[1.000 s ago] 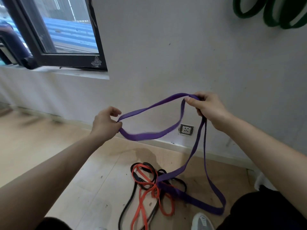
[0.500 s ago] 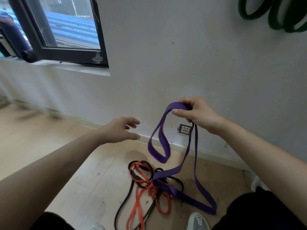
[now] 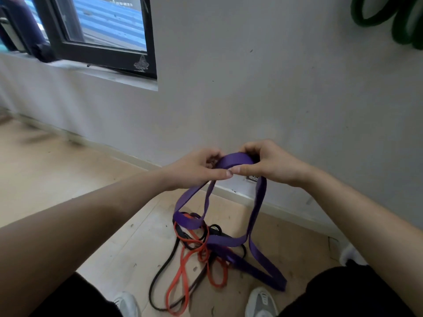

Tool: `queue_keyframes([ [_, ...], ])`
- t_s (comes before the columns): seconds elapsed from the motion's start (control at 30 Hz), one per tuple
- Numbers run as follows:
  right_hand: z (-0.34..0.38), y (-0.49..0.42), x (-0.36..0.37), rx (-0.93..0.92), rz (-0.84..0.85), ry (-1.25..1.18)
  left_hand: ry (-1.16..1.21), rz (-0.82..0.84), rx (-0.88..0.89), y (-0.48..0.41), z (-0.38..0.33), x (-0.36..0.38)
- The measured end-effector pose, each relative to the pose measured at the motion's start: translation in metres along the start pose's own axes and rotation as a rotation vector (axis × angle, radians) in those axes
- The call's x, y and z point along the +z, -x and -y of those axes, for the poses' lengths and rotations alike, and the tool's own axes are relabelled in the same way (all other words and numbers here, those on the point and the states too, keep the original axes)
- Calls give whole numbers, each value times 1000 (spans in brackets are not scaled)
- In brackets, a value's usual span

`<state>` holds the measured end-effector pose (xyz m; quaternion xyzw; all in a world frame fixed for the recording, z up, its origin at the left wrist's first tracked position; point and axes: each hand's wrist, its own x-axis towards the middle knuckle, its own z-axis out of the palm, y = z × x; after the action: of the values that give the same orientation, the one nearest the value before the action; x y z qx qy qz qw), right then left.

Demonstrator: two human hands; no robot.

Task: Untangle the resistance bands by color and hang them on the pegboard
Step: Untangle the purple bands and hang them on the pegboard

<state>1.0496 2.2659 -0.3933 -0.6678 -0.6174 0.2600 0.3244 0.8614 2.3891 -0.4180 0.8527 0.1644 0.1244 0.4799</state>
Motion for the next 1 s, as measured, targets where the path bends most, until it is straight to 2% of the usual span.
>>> queue_keyframes([
  [0.2, -7, -3, 6, 81, 71, -62, 117, -71, 80, 3, -17, -13],
  [0.4, -32, -9, 25, 145, 116, 4, 423, -360, 171, 7, -26, -42],
  [0.47, -36, -11, 29, 171, 104, -7, 449, -407, 164, 10, -18, -53],
  [0.57, -35, -12, 26, 182, 90, -50, 405, -438, 112, 13, 1, -64],
  [0.67, -30, -9, 11, 177, -3, -142, 272, -424, -41, 17, 22, -76],
  [0.83, -10, -3, -12, 38, -165, -312, -78, -268, -275, 27, 52, -79],
  [1.0, 24, -5, -7, -137, -356, -294, -233, -107, -288, 21, 50, -67],
])
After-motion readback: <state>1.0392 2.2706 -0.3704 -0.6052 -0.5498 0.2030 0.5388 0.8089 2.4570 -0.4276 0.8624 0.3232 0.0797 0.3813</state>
